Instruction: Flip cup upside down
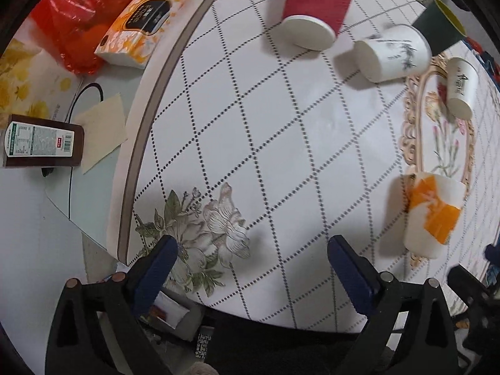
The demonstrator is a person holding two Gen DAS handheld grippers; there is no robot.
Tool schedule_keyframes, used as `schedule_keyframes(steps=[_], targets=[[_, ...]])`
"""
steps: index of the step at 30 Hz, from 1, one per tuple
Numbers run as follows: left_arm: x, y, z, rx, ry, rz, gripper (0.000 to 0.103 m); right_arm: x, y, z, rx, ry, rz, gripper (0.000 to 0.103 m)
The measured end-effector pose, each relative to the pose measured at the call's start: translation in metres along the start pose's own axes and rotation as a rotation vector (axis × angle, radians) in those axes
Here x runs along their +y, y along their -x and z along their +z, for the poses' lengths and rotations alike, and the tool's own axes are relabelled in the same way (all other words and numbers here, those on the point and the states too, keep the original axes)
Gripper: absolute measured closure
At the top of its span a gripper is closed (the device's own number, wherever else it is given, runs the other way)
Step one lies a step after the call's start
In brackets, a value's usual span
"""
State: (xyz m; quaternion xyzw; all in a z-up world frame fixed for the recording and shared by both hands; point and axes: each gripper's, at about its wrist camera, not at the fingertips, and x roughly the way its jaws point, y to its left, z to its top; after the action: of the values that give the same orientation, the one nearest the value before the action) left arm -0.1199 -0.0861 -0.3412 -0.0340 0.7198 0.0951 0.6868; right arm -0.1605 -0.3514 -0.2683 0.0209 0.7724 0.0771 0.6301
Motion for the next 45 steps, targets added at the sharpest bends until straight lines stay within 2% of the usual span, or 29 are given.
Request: schedule_keyframes(steps=[3, 6, 10, 13, 16, 20, 22, 24, 27, 31, 35, 40, 42, 45], targets=[[0.004, -0.006, 0.001, -0.011, 0.009, 0.0, 0.005, 0.019, 0.008, 0.003, -0.022, 0.176, -0.105, 0.0], [0.006, -0.01, 0.002, -0.02, 0.021, -0.005, 0.005, 0.045, 0.019, -0.003, -0.1, 0.496, -0.269, 0.0], [0.007, -0.017, 0.005, -0.015, 0.04, -0.036, 0.005, 0.075, 0.019, -0.024, -0.192, 1.024, -0.568, 0.0], [0.004, -0.023, 0.006, -0.004, 0.047, -0.058, 0.005, 0.085, 0.001, -0.042, -0.219, 1.41, -0.787, 0.0], [0.0, -0.032, 0.006, 0.008, 0.043, -0.069, 0.004, 0.081, -0.024, -0.066, -0.233, 1.833, -0.955, 0.0], [-0.005, -0.046, 0.008, 0.032, 0.036, -0.07, 0.004, 0.049, -0.059, -0.094, -0.193, 2.366, -1.077, 0.0], [-0.007, -0.051, 0.008, 0.037, 0.029, -0.066, 0.004, 0.035, -0.072, -0.098, -0.171, 2.564, -1.117, 0.0], [-0.009, -0.054, 0.009, 0.038, 0.018, -0.061, 0.004, 0.025, -0.082, -0.096, -0.156, 2.704, -1.146, 0.0], [-0.011, -0.062, 0.01, 0.046, 0.006, -0.059, 0.004, 0.021, -0.092, -0.089, -0.142, 2.833, -1.151, 0.001], [-0.01, -0.07, 0.011, 0.061, 0.0, -0.054, 0.004, 0.023, -0.104, -0.082, -0.134, 2.908, -1.143, 0.004], [-0.004, -0.076, 0.011, 0.071, 0.0, -0.056, 0.004, 0.018, -0.116, -0.082, -0.117, 2.951, -1.12, 0.007], [0.006, -0.082, 0.018, 0.076, 0.0, -0.054, 0.004, 0.022, -0.128, -0.072, -0.108, 2.961, -1.102, 0.016], [0.008, -0.082, 0.02, 0.066, 0.003, -0.055, 0.004, 0.024, -0.132, -0.068, -0.105, 2.958, -1.1, 0.024], [0.011, -0.079, 0.025, 0.06, 0.0, -0.051, 0.004, 0.025, -0.135, -0.061, -0.116, 2.961, -1.094, 0.025]])
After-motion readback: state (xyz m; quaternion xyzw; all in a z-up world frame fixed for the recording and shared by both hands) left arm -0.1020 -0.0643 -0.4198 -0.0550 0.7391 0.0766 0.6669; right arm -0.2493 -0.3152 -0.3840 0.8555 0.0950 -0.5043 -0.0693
